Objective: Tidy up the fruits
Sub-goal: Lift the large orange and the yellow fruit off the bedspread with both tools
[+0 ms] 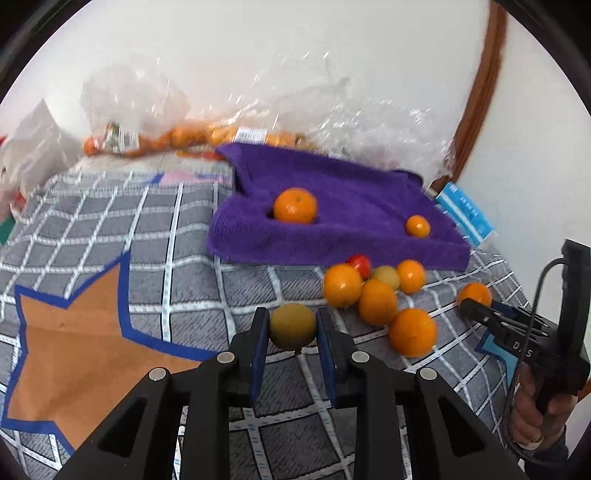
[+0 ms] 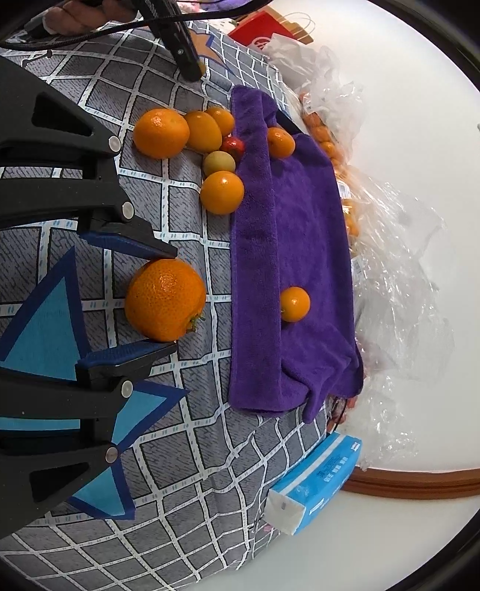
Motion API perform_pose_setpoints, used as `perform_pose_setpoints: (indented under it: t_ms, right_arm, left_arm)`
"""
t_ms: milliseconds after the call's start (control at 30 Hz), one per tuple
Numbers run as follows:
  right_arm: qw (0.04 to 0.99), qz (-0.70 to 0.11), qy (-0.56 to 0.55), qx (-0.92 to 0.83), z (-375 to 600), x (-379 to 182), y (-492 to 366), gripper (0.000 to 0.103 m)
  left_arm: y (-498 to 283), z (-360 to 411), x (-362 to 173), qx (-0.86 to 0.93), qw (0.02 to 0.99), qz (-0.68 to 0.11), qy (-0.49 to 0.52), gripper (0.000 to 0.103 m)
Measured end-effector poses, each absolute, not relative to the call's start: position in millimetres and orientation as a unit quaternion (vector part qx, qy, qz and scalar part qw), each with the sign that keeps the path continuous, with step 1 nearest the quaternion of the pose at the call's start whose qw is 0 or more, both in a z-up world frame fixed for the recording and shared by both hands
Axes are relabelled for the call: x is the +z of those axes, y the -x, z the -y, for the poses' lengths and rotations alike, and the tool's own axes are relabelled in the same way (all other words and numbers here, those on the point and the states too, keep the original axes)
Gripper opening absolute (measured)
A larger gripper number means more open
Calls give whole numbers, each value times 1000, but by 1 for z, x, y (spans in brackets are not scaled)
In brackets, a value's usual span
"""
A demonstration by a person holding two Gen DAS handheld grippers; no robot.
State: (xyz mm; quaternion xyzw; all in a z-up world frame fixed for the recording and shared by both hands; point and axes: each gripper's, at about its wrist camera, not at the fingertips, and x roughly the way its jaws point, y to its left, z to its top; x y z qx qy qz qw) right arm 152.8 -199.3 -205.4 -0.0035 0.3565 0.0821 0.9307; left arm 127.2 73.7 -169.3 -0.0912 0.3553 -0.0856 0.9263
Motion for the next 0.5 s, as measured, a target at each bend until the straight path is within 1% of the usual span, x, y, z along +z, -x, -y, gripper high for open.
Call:
perform_pose_setpoints:
  t_ms: [100, 267, 400, 500]
  right_arm:
    - [934, -346, 5, 87, 198, -203, -148, 43]
    - [938, -335, -12, 92, 205, -199, -146, 43]
    - [937, -342, -11, 73, 204, -197, -147, 43]
    - [938, -335, -16, 81, 199, -190, -145, 43]
  left_arm:
    - [-122, -71, -164, -93, 932, -339, 85, 24]
    - [-126, -78, -165, -88, 929, -344, 105, 24]
    - [-123, -82, -162, -80, 934, -330, 112, 24]
    - [-126, -86, -160, -67, 925, -351, 128, 24]
